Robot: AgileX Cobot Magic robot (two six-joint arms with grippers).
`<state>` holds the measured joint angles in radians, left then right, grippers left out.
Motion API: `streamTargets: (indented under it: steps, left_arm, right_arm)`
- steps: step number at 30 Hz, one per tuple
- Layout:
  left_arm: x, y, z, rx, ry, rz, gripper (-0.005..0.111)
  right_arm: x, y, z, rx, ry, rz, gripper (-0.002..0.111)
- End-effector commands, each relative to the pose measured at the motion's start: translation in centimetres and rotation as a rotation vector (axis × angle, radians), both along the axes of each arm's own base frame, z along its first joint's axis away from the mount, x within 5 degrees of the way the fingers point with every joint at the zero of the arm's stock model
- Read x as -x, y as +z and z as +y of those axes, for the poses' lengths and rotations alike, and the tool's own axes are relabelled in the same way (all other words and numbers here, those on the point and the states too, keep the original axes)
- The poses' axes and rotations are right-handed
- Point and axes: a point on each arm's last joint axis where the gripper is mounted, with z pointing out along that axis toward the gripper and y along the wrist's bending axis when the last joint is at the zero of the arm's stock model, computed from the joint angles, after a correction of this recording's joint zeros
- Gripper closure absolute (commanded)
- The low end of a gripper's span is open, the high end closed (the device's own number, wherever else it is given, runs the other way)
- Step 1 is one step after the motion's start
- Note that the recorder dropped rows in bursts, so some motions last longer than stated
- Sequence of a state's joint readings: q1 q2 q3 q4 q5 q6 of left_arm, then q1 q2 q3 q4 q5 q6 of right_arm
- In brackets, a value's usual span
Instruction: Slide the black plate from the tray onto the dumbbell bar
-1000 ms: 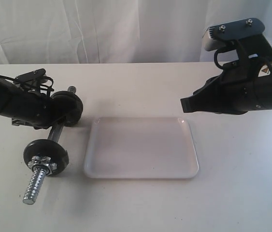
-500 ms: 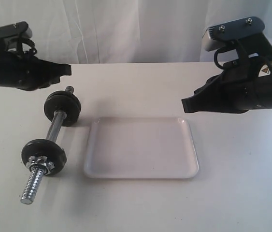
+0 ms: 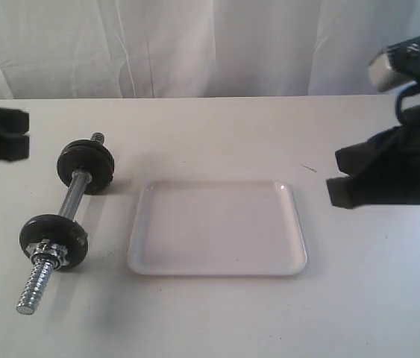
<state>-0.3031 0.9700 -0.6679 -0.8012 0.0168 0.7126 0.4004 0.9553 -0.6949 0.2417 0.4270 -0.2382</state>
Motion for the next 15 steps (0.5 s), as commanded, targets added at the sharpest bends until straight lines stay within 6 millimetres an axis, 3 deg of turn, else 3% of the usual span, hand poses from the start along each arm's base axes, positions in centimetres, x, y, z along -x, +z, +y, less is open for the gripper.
streamTargets:
  steps: [1, 7, 15]
  left_arm:
    - [4.6, -1.9, 1.1, 0.002, -0.033, -0.015, 0.107]
    - [6.8, -1.6, 1.8, 0.025, -0.042, -0.088, 0.107]
    - [7.1, -1.4, 1.8, 0.029, -0.042, -0.101, 0.107]
  right_arm:
    - [3.0, 0.0, -1.3, -0.012, 0.003, -0.022, 0.108]
    - [5.2, 1.3, -2.1, -0.039, 0.013, -0.086, 0.108]
    - [6.4, 1.9, -2.7, -0.061, 0.009, -0.158, 0.108]
